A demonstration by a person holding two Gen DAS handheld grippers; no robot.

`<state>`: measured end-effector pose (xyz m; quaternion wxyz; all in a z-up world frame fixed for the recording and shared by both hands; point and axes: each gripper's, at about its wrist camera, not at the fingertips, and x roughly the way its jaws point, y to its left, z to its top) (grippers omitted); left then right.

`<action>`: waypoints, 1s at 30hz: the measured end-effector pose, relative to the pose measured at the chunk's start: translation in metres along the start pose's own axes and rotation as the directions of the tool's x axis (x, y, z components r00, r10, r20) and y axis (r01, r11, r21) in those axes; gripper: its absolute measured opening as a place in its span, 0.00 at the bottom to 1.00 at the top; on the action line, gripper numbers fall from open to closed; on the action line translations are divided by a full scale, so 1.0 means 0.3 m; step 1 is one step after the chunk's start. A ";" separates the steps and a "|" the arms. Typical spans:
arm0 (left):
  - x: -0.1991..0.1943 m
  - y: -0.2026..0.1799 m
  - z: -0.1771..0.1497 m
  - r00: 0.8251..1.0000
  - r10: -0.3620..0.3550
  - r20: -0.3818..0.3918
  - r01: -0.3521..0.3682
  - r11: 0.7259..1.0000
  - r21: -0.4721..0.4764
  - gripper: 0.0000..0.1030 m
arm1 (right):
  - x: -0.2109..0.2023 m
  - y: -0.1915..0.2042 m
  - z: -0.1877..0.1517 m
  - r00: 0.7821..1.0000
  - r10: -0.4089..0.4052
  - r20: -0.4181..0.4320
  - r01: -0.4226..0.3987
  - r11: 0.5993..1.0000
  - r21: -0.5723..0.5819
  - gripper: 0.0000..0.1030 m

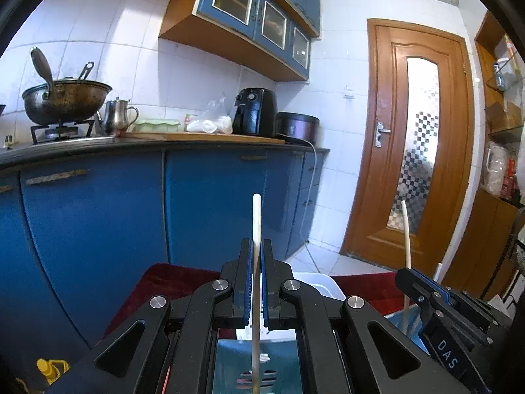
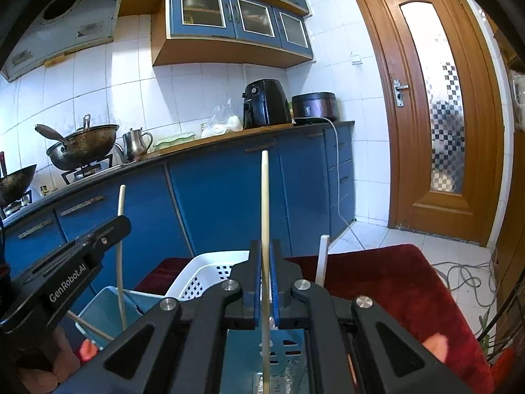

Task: Organize utensils
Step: 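Lower the chopsticks into the holder and open both tools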

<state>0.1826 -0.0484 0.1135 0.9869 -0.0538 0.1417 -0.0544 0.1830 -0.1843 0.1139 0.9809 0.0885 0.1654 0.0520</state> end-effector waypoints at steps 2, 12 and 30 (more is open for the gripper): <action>-0.001 0.001 -0.003 1.000 -0.009 -0.013 0.009 1.000 -0.001 0.04 | -0.008 -0.002 -0.004 1.000 0.010 -0.007 -0.010 1.000 0.005 0.09; -0.035 -0.013 0.000 0.998 -0.047 -0.039 0.047 0.999 0.006 0.37 | -0.082 0.016 0.009 0.999 0.052 0.006 -0.052 0.999 0.005 0.26; -0.117 -0.004 0.067 0.994 -0.087 -0.065 0.089 0.996 0.028 0.37 | -0.215 -0.017 -0.001 0.997 0.067 -0.041 -0.064 0.995 0.070 0.27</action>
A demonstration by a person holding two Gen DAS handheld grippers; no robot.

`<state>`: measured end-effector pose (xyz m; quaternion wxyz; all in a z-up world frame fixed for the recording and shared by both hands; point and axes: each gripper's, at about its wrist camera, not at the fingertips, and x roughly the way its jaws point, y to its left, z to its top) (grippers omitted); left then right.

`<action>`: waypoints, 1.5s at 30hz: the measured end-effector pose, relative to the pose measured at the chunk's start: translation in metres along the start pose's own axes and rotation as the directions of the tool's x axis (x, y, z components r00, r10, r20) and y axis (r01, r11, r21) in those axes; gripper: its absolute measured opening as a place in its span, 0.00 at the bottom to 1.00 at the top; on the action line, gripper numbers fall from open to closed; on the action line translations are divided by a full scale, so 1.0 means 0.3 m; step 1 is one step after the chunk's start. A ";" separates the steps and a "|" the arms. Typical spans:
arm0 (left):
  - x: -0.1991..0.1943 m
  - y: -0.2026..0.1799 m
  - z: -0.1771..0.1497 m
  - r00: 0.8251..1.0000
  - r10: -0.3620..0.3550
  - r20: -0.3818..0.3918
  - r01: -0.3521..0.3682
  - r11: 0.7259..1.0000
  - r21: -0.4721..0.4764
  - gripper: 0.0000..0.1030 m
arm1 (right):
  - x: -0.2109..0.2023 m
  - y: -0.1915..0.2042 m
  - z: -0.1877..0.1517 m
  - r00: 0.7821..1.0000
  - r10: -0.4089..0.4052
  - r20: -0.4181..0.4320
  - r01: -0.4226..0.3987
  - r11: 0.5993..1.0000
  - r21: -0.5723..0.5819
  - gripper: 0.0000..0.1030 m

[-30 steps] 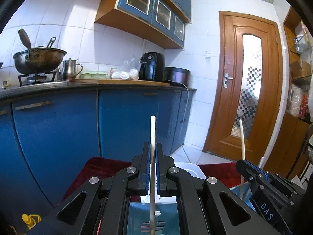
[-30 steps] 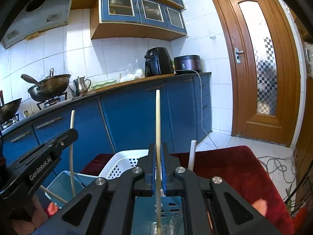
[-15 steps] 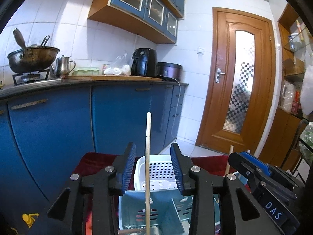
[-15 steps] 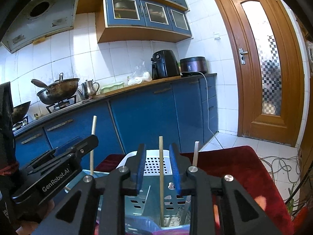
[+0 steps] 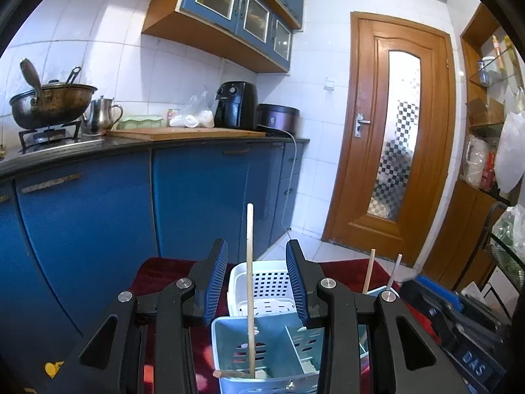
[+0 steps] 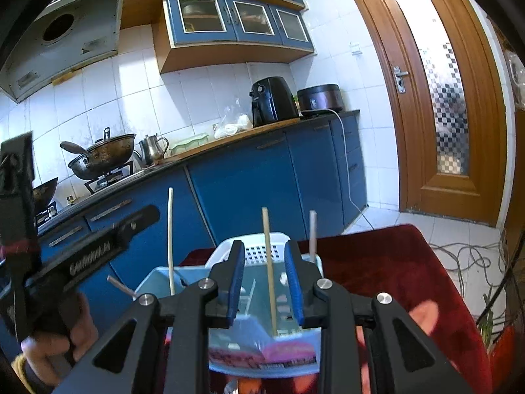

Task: Organize utensils
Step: 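Lower the chopsticks into the holder and open both tools, then withdraw both open tools from the holder toward the forks and spoons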

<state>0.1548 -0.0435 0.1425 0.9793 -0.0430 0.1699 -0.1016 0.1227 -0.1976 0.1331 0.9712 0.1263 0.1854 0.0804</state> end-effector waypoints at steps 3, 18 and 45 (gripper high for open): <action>0.022 -0.001 0.019 1.000 -0.007 -0.031 0.008 1.000 0.013 0.37 | -0.022 -0.021 -0.022 1.000 -0.006 -0.019 0.006 1.000 0.016 0.27; 0.175 0.006 0.088 0.983 -0.048 -0.178 0.048 0.999 -0.007 0.37 | -0.047 -0.129 -0.129 0.996 -0.015 -0.088 0.025 0.994 0.102 0.28; 0.098 0.004 -0.011 0.986 -0.037 -0.163 0.036 0.999 -0.011 0.10 | -0.086 -0.112 -0.140 0.997 -0.012 -0.077 0.020 0.994 0.103 0.28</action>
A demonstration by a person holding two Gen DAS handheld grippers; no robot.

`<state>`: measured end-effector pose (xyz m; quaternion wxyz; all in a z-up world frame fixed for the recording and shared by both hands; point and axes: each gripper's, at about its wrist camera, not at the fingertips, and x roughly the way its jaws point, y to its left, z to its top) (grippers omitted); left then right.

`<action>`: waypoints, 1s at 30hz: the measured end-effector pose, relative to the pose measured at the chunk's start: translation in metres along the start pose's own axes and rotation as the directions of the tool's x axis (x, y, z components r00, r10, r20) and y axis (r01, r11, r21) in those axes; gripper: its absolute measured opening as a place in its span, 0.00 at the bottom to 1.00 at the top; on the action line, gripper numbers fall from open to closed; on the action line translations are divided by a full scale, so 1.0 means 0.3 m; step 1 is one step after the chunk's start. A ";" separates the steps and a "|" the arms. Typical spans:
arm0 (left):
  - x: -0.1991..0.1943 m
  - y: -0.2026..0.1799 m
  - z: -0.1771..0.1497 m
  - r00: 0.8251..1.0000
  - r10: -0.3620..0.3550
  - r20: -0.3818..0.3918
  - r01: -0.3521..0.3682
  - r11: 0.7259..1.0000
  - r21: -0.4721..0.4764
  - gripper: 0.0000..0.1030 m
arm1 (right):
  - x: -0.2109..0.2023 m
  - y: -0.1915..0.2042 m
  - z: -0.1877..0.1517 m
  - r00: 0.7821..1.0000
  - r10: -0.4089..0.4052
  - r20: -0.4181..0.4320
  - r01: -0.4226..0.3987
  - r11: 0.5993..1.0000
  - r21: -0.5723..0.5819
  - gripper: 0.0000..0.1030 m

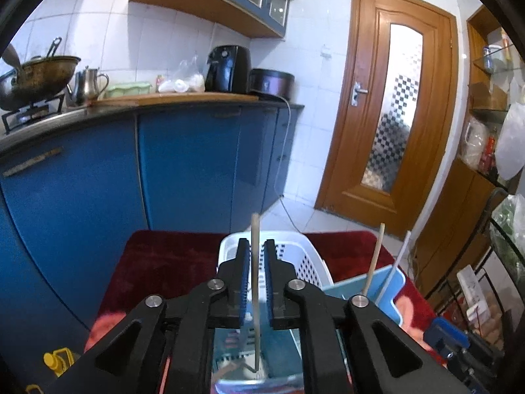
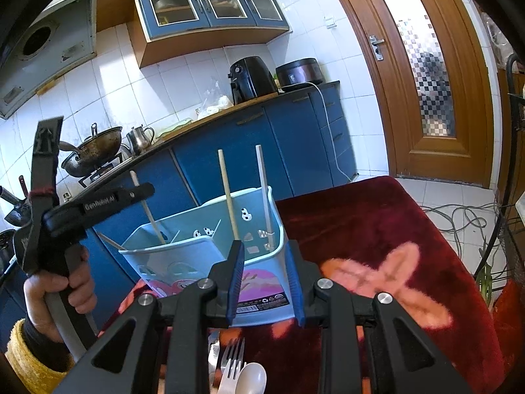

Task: Organize utensils
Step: 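Withdraw both open tools from the holder toward the forks and spoons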

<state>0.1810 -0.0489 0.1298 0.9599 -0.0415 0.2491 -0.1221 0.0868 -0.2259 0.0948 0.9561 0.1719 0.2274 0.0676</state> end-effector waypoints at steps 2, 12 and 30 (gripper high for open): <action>-0.010 -0.001 -0.008 1.000 -0.002 -0.006 0.002 1.000 0.003 0.15 | -0.015 0.000 0.000 1.000 0.001 0.003 -0.001 1.000 0.003 0.28; -0.131 -0.019 -0.035 1.000 -0.003 -0.016 0.004 0.999 0.043 0.37 | -0.094 0.007 -0.006 1.000 0.019 -0.006 -0.019 0.999 0.035 0.37; -0.387 -0.031 -0.167 0.994 0.013 -0.106 -0.006 0.998 0.060 0.48 | -0.256 0.087 -0.059 0.998 0.038 -0.048 -0.039 0.999 -0.019 0.46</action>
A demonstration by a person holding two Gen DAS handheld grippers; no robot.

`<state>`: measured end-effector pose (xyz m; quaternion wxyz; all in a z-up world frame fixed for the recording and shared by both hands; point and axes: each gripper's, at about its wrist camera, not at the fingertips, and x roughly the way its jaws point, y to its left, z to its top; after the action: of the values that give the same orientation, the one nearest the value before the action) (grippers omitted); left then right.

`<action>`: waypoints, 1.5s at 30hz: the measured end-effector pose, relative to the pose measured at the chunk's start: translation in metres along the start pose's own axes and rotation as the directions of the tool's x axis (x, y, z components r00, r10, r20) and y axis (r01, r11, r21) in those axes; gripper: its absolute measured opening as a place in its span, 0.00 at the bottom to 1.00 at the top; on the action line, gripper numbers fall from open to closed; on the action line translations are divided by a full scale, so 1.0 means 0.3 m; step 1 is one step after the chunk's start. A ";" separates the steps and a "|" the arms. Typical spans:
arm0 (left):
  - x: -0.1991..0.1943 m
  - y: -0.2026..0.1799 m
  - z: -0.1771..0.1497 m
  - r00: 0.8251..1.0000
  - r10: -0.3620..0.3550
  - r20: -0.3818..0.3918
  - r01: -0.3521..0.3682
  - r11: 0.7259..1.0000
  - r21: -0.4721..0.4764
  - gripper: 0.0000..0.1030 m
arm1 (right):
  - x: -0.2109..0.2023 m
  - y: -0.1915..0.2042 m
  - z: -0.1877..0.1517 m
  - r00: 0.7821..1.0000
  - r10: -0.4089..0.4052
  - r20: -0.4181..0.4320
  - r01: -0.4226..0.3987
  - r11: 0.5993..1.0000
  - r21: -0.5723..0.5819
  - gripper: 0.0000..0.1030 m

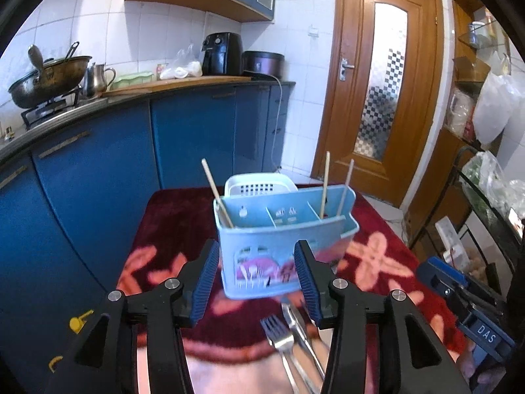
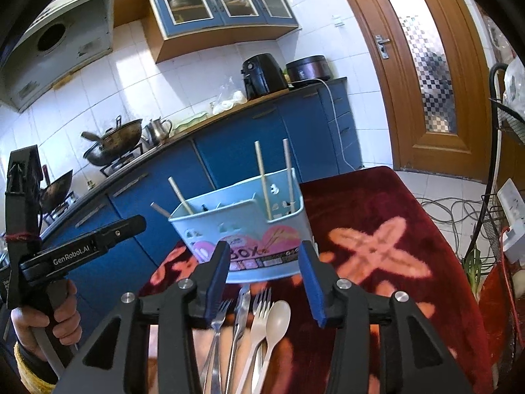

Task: Organize utensils
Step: 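Withdraw both open tools from the holder toward the forks and spoons, then lower both open tools over the pile of forks, knives and spoons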

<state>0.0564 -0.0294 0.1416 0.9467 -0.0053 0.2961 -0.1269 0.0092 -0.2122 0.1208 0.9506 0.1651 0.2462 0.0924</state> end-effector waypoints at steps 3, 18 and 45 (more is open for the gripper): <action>-0.025 -0.004 -0.032 1.000 0.001 -0.015 -0.001 1.000 0.004 0.48 | -0.015 0.021 -0.014 1.000 0.006 -0.012 -0.006 1.000 -0.014 0.47; -0.022 0.008 -0.179 0.993 -0.001 -0.118 -0.003 0.999 -0.034 0.48 | -0.005 0.015 -0.115 0.995 -0.008 -0.098 0.005 1.000 -0.028 0.48; 0.226 -0.045 -0.341 0.938 -0.016 -0.347 -0.006 0.998 -0.061 0.48 | 0.086 -0.140 -0.224 0.972 -0.067 -0.224 0.077 0.996 0.038 0.48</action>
<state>0.0494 -0.0524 0.0206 0.8787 -0.0123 0.4622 -0.1191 0.0019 -0.2264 0.0391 0.9156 0.1666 0.3592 0.0701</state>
